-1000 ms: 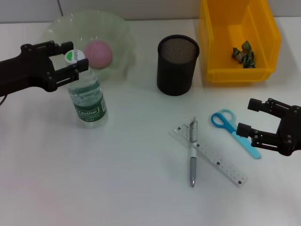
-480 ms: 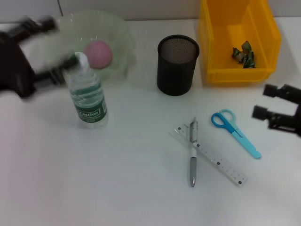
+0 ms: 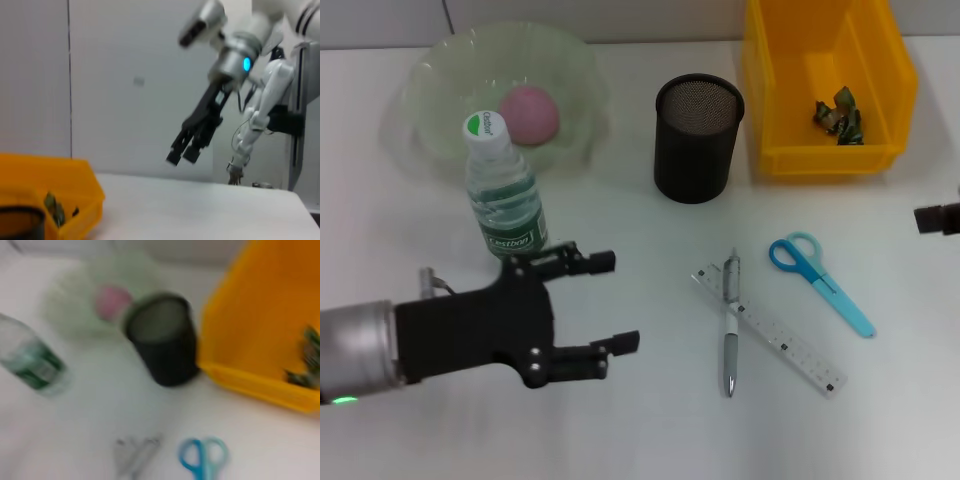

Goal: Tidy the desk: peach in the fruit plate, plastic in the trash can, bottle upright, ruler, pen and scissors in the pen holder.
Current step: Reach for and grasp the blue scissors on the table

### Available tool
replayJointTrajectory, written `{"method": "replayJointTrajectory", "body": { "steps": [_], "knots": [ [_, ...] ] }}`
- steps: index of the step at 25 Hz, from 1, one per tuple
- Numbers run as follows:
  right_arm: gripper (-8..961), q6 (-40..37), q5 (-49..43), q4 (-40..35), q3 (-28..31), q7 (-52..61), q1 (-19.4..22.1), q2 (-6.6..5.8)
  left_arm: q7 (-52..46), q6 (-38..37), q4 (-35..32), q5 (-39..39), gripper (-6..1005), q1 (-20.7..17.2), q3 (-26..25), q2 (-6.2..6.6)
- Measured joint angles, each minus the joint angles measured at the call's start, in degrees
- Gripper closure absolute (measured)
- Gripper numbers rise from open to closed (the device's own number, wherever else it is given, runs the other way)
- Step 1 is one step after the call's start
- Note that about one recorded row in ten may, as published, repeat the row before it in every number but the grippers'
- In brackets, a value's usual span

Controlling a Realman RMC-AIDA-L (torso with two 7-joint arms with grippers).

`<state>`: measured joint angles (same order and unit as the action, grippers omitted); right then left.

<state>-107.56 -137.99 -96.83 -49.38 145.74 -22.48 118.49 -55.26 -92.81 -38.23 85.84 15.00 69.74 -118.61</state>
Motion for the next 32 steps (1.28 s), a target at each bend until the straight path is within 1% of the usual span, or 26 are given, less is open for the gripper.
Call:
{"method": "replayJointTrajectory", "body": {
  "steps": [1, 2, 3, 4, 5, 8, 9, 10, 11, 13, 14, 15, 19, 22, 24, 32],
  "knots": [
    [120, -1.8, -4.8, -0.5, -1.0, 3.2, -2.7, 0.4, 0.4, 0.9, 2.2, 0.2, 194, 1.0, 0.1, 0.03],
    [120, -1.8, -4.8, -0.5, -1.0, 3.2, -2.7, 0.4, 0.8, 1.4, 4.1, 0.4, 194, 1.9, 0.0, 0.05],
    [120, -2.7, -8.5, -0.3, -2.5, 5.9, -4.7, 0.63, 1.2, 1.8, 5.3, 0.4, 194, 2.5, -0.2, 0.07],
    [120, -2.7, -12.7, 1.4, -6.9, 10.0, -7.3, 0.86, 2.3, 2.3, 7.1, 0.4, 194, 3.3, -0.4, 0.11],
    [120, -2.7, -12.7, 1.4, -6.9, 10.0, -7.3, 0.86, 2.3, 2.3, 7.1, 0.4, 194, 3.3, -0.4, 0.11],
    [120, 0.5, -14.6, 5.2, -14.7, 14.7, -9.4, 0.78, 2.6, 3.6, 7.5, 0.4, 194, 3.4, -0.4, 0.13],
    [120, 2.1, -16.5, 7.3, -18.6, 16.5, -10.8, 0.8, 2.6, 4.5, 7.5, 0.4, 194, 3.6, -0.1, 0.13],
    [120, 2.1, -16.5, 7.3, -18.6, 16.5, -10.8, 0.8, 2.6, 4.5, 7.5, 0.4, 194, 3.6, -0.1, 0.13],
    [121, 2.7, -17.1, 8.2, -19.9, 17.0, -11.3, 0.83, 2.6, 4.8, 7.5, 0.4, 194, 3.7, 0.0, 0.13],
    [122, 4.2, -18.1, 11.0, -23.3, 18.2, -12.4, 0.88, 2.6, 4.8, 7.5, 0.4, 194, 3.8, 0.0, 0.13],
    [122, 5.7, -18.3, 13.7, -25.7, 19.1, -13.2, 0.91, 2.7, 4.8, 7.6, 0.4, 194, 3.8, -0.1, 0.13],
    [126, 5.7, -18.3, 13.7, -25.7, 19.1, -13.2, 0.91, 2.7, 4.8, 7.6, 0.4, 194, 3.8, -0.1, 0.13],
    [144, 10.2, -18.5, 19.7, -30.7, 20.7, -14.3, 0.95, 2.7, 4.9, 7.6, 0.4, 194, 3.9, -0.1, 0.13],
    [157, 11.6, -18.5, 21.3, -31.9, 21.3, -14.5, 0.95, 2.7, 5.0, 7.6, 0.4, 194, 3.9, -0.1, 0.13],
    [165, 13.7, -18.5, 23.8, -33.3, 21.7, -14.9, 0.96, 2.7, 5.1, 7.6, 0.4, 194, 4.0, -0.1, 0.19],
    [200, 17.7, -18.5, 27.0, -34.6, 22.7, -15.2, 1.03, 2.7, 5.2, 7.7, 0.4, 194, 4.1, 0.1, 0.22]
  ]
}}
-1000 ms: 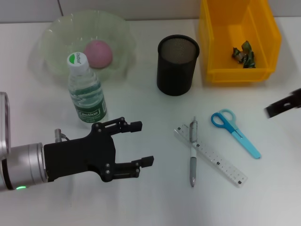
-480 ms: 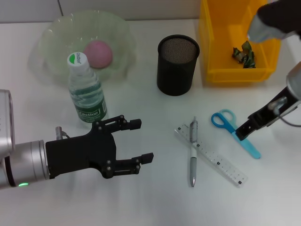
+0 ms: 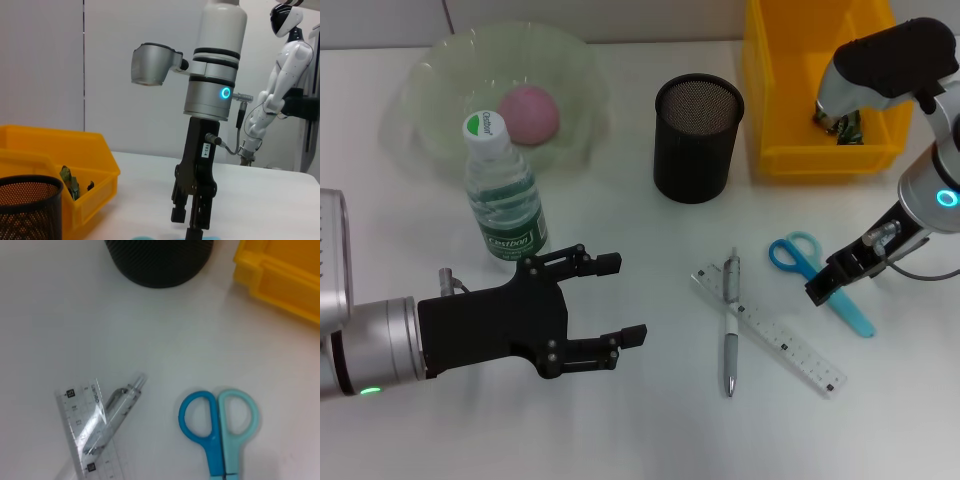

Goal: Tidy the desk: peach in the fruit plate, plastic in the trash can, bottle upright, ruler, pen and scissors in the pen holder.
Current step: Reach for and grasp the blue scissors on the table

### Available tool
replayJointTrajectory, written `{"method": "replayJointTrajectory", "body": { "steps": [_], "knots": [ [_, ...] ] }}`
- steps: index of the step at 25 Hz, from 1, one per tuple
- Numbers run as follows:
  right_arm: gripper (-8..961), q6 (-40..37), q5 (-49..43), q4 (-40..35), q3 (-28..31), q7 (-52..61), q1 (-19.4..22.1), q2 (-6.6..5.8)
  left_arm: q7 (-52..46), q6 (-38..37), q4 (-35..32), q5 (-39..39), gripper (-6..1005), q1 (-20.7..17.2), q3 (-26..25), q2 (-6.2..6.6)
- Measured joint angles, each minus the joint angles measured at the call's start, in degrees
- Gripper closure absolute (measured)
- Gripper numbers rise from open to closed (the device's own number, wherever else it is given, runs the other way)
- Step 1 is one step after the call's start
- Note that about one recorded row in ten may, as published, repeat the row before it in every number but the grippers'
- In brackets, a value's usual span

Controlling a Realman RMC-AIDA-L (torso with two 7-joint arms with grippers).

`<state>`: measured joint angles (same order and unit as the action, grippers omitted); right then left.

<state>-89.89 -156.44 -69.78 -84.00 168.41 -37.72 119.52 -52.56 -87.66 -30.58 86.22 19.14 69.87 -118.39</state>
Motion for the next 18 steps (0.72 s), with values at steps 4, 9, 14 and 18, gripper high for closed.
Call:
{"method": "replayJointTrajectory", "body": {
  "steps": [4, 9, 14, 18],
  "knots": [
    [217, 0.9, 0.0, 1.0, -0.1, 0.1, 0.0, 0.01, 0.0, 0.2, 0.1, 0.0, 194, 0.0, 0.0, 0.0],
    [302, 1.7, 0.4, 1.7, -0.9, 0.1, -0.1, 0.01, 0.5, 0.3, 0.1, 0.0, 194, 0.0, 0.0, 0.0],
    [411, 2.7, 0.5, 2.5, -1.7, 0.1, -0.1, 0.01, 0.6, 0.3, 0.2, 0.0, 194, 0.0, 0.0, 0.0],
    [412, 3.2, 0.6, 3.2, -2.3, 0.0, -0.4, 0.01, 0.6, 0.3, 0.3, 0.0, 194, 0.1, 0.1, 0.0]
  ]
}}
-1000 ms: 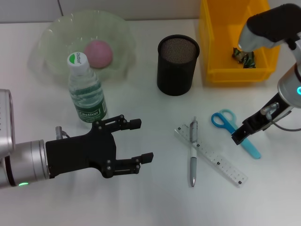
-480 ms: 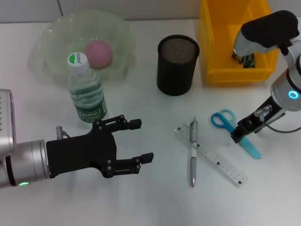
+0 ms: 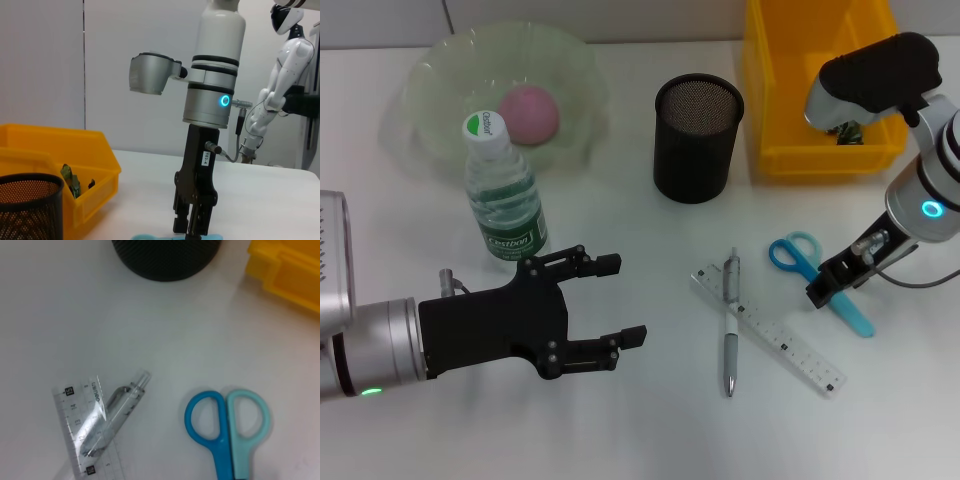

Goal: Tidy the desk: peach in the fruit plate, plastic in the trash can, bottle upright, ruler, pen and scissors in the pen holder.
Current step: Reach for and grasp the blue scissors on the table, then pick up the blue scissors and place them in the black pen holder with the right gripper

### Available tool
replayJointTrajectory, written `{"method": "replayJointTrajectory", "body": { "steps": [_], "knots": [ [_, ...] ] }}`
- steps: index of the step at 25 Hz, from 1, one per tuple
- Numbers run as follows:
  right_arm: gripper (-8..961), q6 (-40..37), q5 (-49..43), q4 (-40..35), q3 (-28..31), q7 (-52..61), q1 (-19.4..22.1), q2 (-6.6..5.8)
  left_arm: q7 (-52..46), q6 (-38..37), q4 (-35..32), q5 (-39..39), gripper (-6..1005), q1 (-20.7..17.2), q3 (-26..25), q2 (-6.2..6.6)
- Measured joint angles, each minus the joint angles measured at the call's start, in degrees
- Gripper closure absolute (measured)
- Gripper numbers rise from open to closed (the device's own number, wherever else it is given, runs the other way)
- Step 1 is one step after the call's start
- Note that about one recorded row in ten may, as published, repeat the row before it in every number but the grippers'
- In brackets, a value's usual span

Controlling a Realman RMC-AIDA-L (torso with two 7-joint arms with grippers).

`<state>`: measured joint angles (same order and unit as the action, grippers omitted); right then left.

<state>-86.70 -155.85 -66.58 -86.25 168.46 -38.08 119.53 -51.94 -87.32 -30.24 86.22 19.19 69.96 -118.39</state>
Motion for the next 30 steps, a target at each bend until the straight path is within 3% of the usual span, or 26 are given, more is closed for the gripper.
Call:
{"method": "replayJointTrajectory", "body": {
  "steps": [8, 13, 24, 30],
  "knots": [
    [415, 0.6, 0.0, 1.1, -0.1, 0.0, -0.4, 0.0, 0.0, 0.0, 0.5, 0.0, 194, 0.0, 0.0, 0.0],
    [567, 0.6, 0.0, 1.1, -0.1, -0.1, -0.4, 0.0, 0.0, 0.0, 0.5, 0.0, 194, 0.0, 0.0, 0.0],
    [614, 1.4, 0.0, 2.6, -0.5, -0.4, -0.9, -0.01, 0.0, 0.0, 0.6, 0.0, 194, 0.0, 0.0, 0.01],
    [690, 1.6, 0.1, 2.0, -0.8, -0.5, -0.6, 0.07, 0.0, 0.0, 0.5, 0.0, 194, -0.1, 0.0, 0.06]
  ]
}}
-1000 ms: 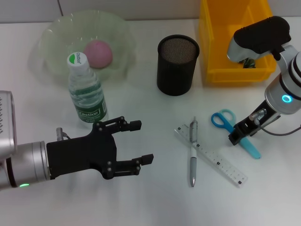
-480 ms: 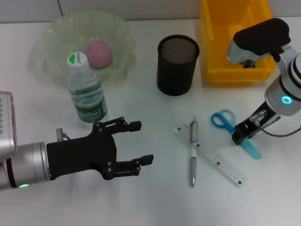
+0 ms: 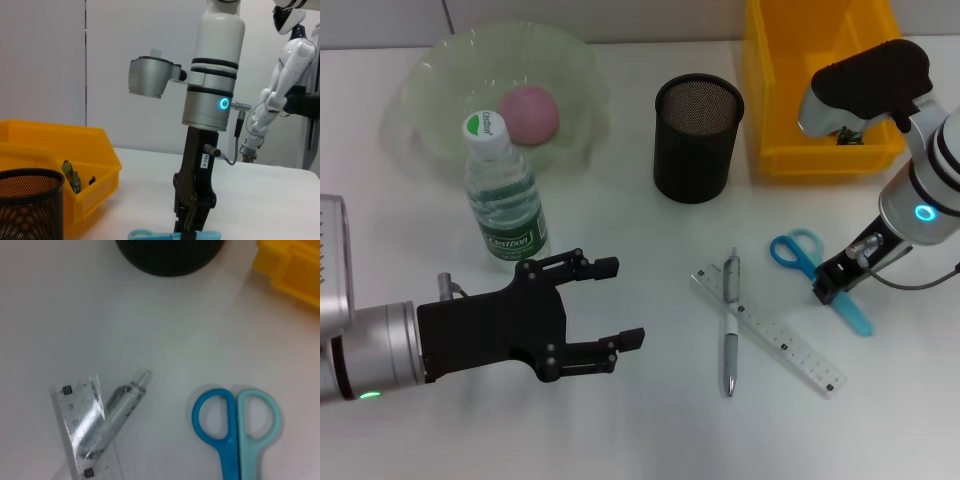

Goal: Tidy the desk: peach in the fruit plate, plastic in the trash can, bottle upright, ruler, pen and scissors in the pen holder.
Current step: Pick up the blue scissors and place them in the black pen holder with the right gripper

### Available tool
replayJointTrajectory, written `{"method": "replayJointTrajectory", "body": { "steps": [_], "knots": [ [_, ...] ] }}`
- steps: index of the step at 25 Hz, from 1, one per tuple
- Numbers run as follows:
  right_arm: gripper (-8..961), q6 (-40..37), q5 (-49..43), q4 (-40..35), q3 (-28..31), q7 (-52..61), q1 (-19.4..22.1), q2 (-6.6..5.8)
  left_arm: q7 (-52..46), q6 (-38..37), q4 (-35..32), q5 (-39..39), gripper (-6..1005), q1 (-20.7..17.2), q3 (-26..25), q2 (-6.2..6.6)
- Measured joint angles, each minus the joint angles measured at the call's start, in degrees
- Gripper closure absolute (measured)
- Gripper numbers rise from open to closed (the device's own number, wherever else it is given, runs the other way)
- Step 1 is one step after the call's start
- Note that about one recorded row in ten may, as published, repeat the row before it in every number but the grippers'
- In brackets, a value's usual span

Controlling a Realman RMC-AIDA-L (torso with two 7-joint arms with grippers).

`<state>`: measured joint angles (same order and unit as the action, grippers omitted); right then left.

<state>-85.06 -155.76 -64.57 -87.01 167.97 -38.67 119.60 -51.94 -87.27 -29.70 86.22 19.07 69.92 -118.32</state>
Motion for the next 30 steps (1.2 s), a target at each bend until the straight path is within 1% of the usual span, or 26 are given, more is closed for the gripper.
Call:
{"method": "replayJointTrajectory", "body": {
  "steps": [3, 4, 5, 8, 9, 10, 13, 14, 15, 16, 18, 19, 20, 22, 23, 25, 28, 29, 30],
  "knots": [
    [727, 0.0, 0.1, -3.5, 0.0, -0.1, 1.5, 0.01, 0.0, 0.0, 0.0, 0.0, 194, -0.1, -0.2, 0.01],
    [740, -0.2, 0.3, -7.6, 0.1, 0.0, 3.3, 0.02, 0.0, 0.0, 0.0, 0.0, 194, -0.1, -0.2, 0.01],
    [739, -0.2, 0.3, -7.6, 0.1, 0.0, 3.3, 0.02, 0.0, 0.0, 0.0, 0.0, 194, -0.1, -0.3, 0.03],
    [734, -0.2, 2.4, -17.6, 1.0, -0.1, 7.6, -0.16, 0.0, -0.1, -0.1, 0.0, 194, -0.1, -0.3, 0.03],
    [733, 0.8, 5.1, -26.6, 3.3, -0.9, 11.5, -0.31, 0.0, -0.1, 0.0, 0.0, 194, -0.1, -0.4, 0.03],
    [731, 0.8, 5.1, -26.6, 3.3, -0.9, 11.5, -0.31, 0.0, -0.1, 0.0, 0.0, 194, -0.1, -0.4, 0.03],
    [727, 5.7, 12.5, -37.5, 8.0, -5.6, 18.0, -0.11, 0.0, -0.3, -0.1, 0.0, 194, -0.1, -0.5, 0.02],
    [725, 11.1, 19.6, -40.5, 9.6, -10.7, 21.8, -0.07, 0.0, -0.2, 0.0, 0.0, 194, -0.1, -0.5, 0.02],
    [724, 11.1, 19.6, -40.5, 9.6, -10.7, 21.8, -0.07, 0.0, -0.2, 0.0, 0.0, 194, -0.1, -0.5, 0.02],
    [722, 14.8, 24.3, -40.3, 10.0, -14.9, 23.5, -0.1, 0.0, -0.1, 0.0, 0.0, 194, -0.1, -0.4, 0.02],
    [719, 21.4, 34.9, -37.6, 9.9, -25.4, 26.3, -0.11, 0.0, 0.0, 0.0, 0.0, 194, 0.0, -0.3, -0.04],
    [718, 27.8, 49.9, -30.7, 8.7, -41.6, 28.0, -0.09, 0.0, 0.0, 0.0, 0.0, 194, 0.0, -0.2, -0.07],
    [716, 27.8, 49.9, -30.7, 8.7, -41.6, 28.0, -0.09, 0.0, 0.0, 0.0, 0.0, 194, 0.1, -0.2, -0.09],
    [713, 30.1, 63.7, -22.7, 7.8, -57.6, 27.7, -0.09, 0.0, 0.1, 0.0, 0.0, 194, 0.1, -0.2, -0.11],
    [712, 30.2, 71.9, -17.0, 7.3, -68.6, 26.8, -0.08, 0.0, 0.1, 0.0, 0.0, 194, 0.1, -0.2, -0.12],
    [709, 29.0, 84.6, -6.6, 6.9, -84.6, 24.3, -0.12, 0.0, 0.1, 0.0, 0.0, 194, 0.1, -0.2, -0.13],
    [704, 24.8, 98.1, 8.4, 7.2, -103.4, 19.4, -0.21, 0.0, 0.2, 0.0, 0.0, 194, 0.0, -0.1, -0.15],
    [703, 22.5, 103.9, 17.9, 7.5, -110.8, 15.9, -0.32, 0.0, 0.2, 0.0, 0.0, 194, 0.0, -0.1, -0.15],
    [701, 22.5, 103.9, 17.9, 7.5, -110.8, 15.9, -0.32, 0.0, 0.2, 0.0, 0.0, 194, 0.0, -0.1, -0.15]
  ]
}}
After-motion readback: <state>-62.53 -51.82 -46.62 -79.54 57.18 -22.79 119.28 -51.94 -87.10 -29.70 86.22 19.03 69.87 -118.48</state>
